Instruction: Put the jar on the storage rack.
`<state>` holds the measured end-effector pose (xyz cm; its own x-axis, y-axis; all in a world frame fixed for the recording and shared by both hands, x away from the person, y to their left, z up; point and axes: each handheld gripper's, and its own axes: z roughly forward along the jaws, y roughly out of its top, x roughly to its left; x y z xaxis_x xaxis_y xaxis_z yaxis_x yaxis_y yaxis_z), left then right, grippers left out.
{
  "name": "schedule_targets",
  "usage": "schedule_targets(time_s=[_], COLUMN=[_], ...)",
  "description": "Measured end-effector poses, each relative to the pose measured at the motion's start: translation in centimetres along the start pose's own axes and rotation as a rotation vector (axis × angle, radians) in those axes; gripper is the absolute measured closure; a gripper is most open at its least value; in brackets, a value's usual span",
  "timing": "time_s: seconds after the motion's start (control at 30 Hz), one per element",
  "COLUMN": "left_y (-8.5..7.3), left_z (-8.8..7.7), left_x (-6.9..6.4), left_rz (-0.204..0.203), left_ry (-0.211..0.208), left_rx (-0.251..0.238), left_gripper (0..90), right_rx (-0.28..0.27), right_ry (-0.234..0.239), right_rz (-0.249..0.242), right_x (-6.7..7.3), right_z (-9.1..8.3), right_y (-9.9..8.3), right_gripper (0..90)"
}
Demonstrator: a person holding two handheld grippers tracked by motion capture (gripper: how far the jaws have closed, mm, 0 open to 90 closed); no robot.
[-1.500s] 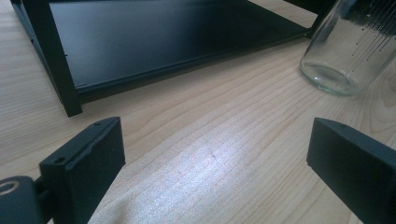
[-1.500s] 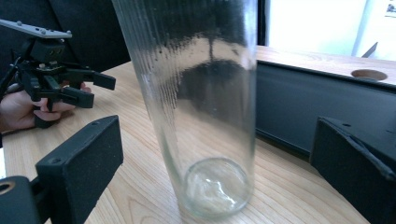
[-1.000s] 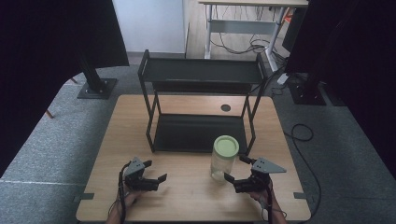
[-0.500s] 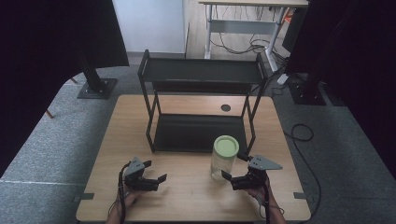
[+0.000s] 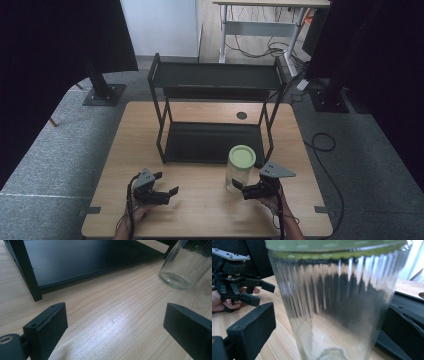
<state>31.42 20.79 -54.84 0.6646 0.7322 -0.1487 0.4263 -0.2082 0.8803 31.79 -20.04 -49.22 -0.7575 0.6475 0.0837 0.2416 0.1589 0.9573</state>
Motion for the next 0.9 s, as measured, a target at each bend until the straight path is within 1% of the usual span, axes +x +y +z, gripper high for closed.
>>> schedule_targets(time_s=[0.23, 0.6, 0.8, 0.9], left_y=[0.0, 0.0, 0.0, 0.0], left_z=[0.0, 0.0, 0.0, 0.0], left_x=[0.0, 0.0, 0.0, 0.0], left_rz=[0.002, -0.002, -0.003, -0.003], left_ry=[0.001, 0.004, 0.001, 0.002], left_rx=[0.0, 0.0, 0.002, 0.001], left_gripper=[5.0, 4.7, 4.7, 4.7], right_rx=[0.001, -0.017, -0.027, -0.032], right_ry=[-0.004, -0.012, -0.017, -0.034], right_rz=[-0.009, -0.009, -0.008, -0.013], right_x=[-0.1, -0.1, 0.0, 0.1], right_z=[0.8, 2.1, 2.6, 2.7], right_y=[0.2, 0.6, 0.8, 0.7], right_gripper=[0.0, 1.9, 4.9, 7.9])
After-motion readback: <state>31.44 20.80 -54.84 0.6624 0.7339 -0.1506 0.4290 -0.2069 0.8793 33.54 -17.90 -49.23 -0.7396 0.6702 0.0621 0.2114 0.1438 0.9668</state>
